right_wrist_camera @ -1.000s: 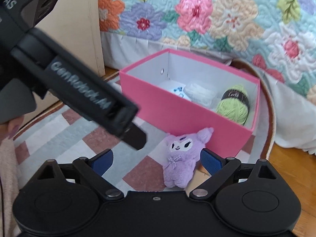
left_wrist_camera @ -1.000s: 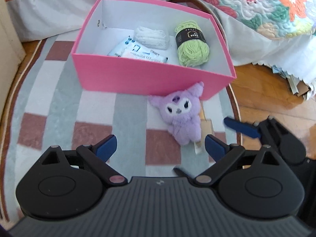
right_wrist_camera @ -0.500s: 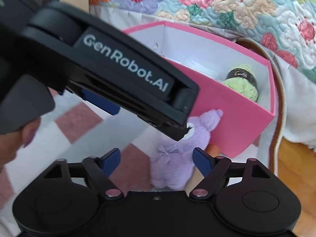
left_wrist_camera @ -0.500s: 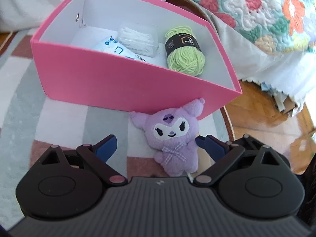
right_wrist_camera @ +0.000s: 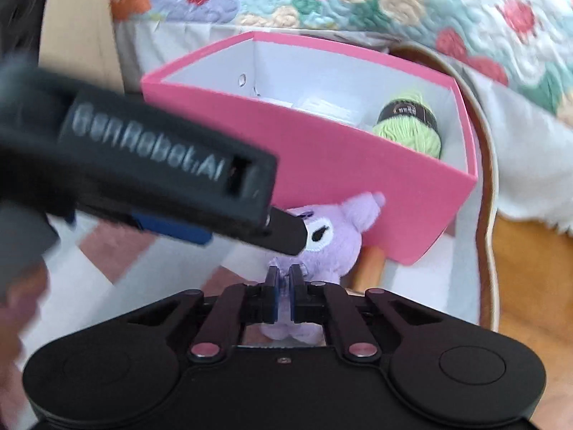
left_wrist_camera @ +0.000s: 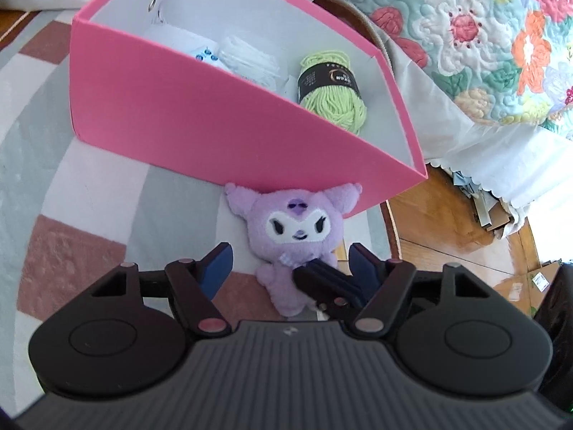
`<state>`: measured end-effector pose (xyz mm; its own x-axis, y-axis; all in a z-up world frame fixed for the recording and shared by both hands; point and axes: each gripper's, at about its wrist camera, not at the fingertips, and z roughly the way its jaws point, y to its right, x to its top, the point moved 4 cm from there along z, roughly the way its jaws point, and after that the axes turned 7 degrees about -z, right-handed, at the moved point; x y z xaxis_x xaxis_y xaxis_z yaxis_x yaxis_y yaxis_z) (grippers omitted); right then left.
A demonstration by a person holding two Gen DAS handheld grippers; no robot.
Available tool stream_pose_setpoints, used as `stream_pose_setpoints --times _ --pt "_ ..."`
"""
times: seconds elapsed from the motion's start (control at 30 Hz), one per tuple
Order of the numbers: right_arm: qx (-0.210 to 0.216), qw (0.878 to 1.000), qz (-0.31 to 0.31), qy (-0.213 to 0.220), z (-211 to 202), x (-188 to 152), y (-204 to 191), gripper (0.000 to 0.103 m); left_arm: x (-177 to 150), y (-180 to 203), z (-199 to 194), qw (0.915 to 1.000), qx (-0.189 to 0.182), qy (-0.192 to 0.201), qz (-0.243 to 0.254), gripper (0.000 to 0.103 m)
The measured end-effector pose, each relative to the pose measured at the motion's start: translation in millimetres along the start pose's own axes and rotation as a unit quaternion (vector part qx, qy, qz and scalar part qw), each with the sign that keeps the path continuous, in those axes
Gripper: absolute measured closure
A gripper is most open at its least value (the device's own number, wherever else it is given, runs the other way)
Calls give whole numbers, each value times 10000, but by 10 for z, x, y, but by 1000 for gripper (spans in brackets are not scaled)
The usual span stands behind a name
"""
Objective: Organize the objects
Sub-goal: 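Close the left tool on the purple plush toy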
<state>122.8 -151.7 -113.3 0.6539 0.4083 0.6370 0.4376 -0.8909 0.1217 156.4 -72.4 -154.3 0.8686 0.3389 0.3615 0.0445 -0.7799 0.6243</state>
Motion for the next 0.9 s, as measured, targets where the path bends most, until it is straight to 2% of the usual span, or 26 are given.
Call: stream_pose_setpoints --times 0.07,0.13,0.2,0.23,0.37,0.5,0.63,0.73,0.77,0.83,0.9 --pt "-113 9999 -31 50 -35 -19 -6 93 -3 -27 56 10000 18 -50 -59 38" --pt "-12 10000 73 46 -54 -70 -5 75 -5 -71 134 9998 61 -127 -150 40" --pt "-8 9998 124 156 -82 -122 -2 52 -16 -121 201 9993 78 -229 -276 40" --pt "-95 9998 64 164 -69 -124 12 47 -21 -141 231 9990 96 -249 -358 40" --pt "-279 9992 -273 82 13 -155 -9 43 -63 -167 334 9981 15 -344 -515 40" --pt "-371 9975 -580 153 97 -102 -52 41 -73 -153 398 9967 -243 -420 -648 40" --pt "-579 9915 -1168 34 212 -54 -167 35 -90 -111 429 9976 -264 -276 -585 38" --pt "-540 9923 -1114 8 321 -41 -113 35 -55 -173 442 9955 -487 -206 -788 42" --pt "-495 9936 -1016 92 322 -40 -82 36 -41 -212 446 9942 -553 -197 -905 51" --pt "-326 9971 -623 284 284 -50 9 42 -17 -296 445 9923 -597 -263 -1049 60" --pt "-183 9989 -253 360 231 -45 102 50 -5 -345 434 9898 -654 -340 -1222 60"
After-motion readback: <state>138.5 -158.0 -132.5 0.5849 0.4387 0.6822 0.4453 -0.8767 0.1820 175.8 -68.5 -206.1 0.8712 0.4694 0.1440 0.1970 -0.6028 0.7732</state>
